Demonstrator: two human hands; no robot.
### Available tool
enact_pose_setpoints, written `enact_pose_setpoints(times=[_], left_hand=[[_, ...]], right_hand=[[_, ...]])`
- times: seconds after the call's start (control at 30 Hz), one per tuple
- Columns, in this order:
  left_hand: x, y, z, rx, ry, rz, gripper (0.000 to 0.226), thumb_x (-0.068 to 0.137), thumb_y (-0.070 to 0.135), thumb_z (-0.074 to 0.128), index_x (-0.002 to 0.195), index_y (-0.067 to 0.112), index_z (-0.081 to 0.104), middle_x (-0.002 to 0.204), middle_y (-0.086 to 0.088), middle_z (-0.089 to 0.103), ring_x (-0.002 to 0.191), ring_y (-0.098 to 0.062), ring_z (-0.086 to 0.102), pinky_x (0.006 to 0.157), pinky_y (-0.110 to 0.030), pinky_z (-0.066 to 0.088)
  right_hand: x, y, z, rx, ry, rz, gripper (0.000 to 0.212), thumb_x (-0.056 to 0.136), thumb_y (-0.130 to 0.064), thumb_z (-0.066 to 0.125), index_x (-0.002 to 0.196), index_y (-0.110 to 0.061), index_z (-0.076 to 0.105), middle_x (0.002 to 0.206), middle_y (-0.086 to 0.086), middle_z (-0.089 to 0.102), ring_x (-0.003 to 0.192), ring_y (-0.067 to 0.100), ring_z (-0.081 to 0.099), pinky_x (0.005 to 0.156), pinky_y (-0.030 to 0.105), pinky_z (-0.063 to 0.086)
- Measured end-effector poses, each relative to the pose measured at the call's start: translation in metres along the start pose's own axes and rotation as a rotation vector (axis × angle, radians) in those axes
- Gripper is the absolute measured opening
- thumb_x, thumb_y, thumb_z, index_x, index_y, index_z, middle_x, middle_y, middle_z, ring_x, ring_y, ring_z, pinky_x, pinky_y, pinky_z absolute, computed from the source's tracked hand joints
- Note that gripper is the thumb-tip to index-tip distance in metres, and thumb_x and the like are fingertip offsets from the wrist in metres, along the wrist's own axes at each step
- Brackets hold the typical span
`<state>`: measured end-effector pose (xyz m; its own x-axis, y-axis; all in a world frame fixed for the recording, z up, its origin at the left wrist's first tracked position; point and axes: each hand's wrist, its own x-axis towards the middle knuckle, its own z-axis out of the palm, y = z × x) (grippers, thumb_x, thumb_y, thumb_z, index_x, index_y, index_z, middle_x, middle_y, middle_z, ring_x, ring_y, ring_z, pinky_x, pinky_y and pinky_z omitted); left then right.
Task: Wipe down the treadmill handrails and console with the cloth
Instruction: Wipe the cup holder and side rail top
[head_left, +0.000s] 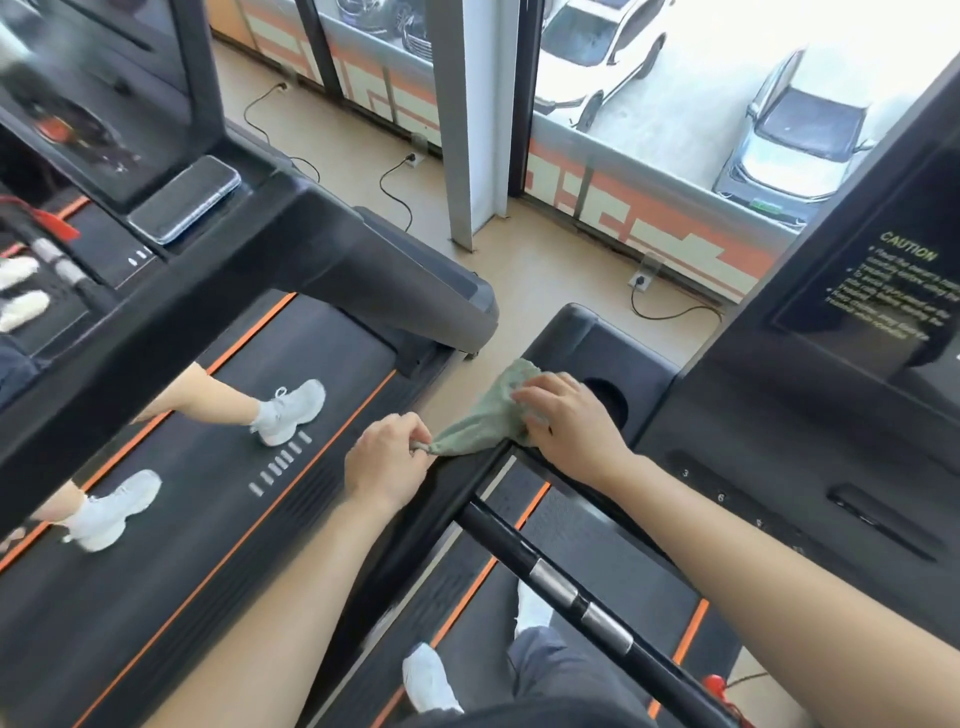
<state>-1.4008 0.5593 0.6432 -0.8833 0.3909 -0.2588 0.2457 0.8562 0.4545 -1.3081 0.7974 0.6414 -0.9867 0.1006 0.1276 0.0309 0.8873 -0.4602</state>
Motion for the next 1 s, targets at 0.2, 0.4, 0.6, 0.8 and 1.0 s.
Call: enact_pose_setpoints(times=[0.2, 0.4, 0.6, 0.8, 1.0], left_hand=[[0.004, 0.013, 0.005, -0.199, 0.074, 0.043, 0.038, 0.08, 0.004, 0.058, 0.105, 0.028, 0.072, 0.114, 0.008, 0.069, 0.109, -0.018, 0.06, 0.093, -0.033, 0.048], [0.021, 0.05, 0.023, -0.316, -0.149, 0.142, 0.048, 0.094, 0.037, 0.067, 0.142, 0.031, 0.059, 0.14, 0.005, 0.064, 0.127, -0.018, 0.06, 0.108, -0.032, 0.045], [0.002, 0.026, 0.027, -0.238, -0.127, 0.172, 0.056, 0.09, 0.043, 0.071, 0.143, 0.042, 0.053, 0.142, 0.011, 0.061, 0.129, -0.016, 0.057, 0.104, -0.032, 0.046], [-0.035, -0.003, 0.022, -0.182, -0.085, 0.2, 0.06, 0.086, 0.039, 0.076, 0.142, 0.043, 0.053, 0.148, 0.017, 0.054, 0.132, -0.01, 0.053, 0.102, -0.031, 0.047], [-0.054, -0.03, 0.012, -0.22, -0.037, 0.166, 0.045, 0.082, 0.034, 0.076, 0.126, 0.035, 0.068, 0.126, 0.014, 0.067, 0.114, -0.011, 0.062, 0.094, -0.03, 0.051]], right_hand=[[-0.025, -0.003, 0.013, -0.058, -0.072, -0.003, 0.047, 0.083, -0.013, 0.07, 0.129, -0.015, 0.065, 0.133, 0.005, 0.059, 0.122, 0.031, 0.054, 0.106, 0.046, 0.044], [-0.037, -0.018, 0.017, -0.079, 0.004, 0.061, 0.041, 0.078, -0.007, 0.074, 0.118, -0.014, 0.069, 0.112, 0.004, 0.062, 0.107, 0.031, 0.057, 0.091, 0.045, 0.05], [-0.057, -0.042, 0.032, -0.148, 0.072, 0.081, 0.026, 0.076, -0.005, 0.071, 0.099, -0.017, 0.072, 0.096, -0.001, 0.062, 0.089, 0.027, 0.055, 0.074, 0.038, 0.049], [-0.08, -0.082, 0.04, 0.04, -0.144, 0.316, 0.03, 0.08, -0.026, 0.061, 0.108, -0.023, 0.072, 0.091, -0.006, 0.068, 0.087, 0.021, 0.065, 0.078, 0.035, 0.049], [-0.077, -0.105, 0.049, 0.256, 0.059, 0.496, 0.032, 0.084, -0.017, 0.062, 0.115, -0.017, 0.07, 0.107, -0.004, 0.069, 0.097, 0.017, 0.059, 0.09, 0.036, 0.05]])
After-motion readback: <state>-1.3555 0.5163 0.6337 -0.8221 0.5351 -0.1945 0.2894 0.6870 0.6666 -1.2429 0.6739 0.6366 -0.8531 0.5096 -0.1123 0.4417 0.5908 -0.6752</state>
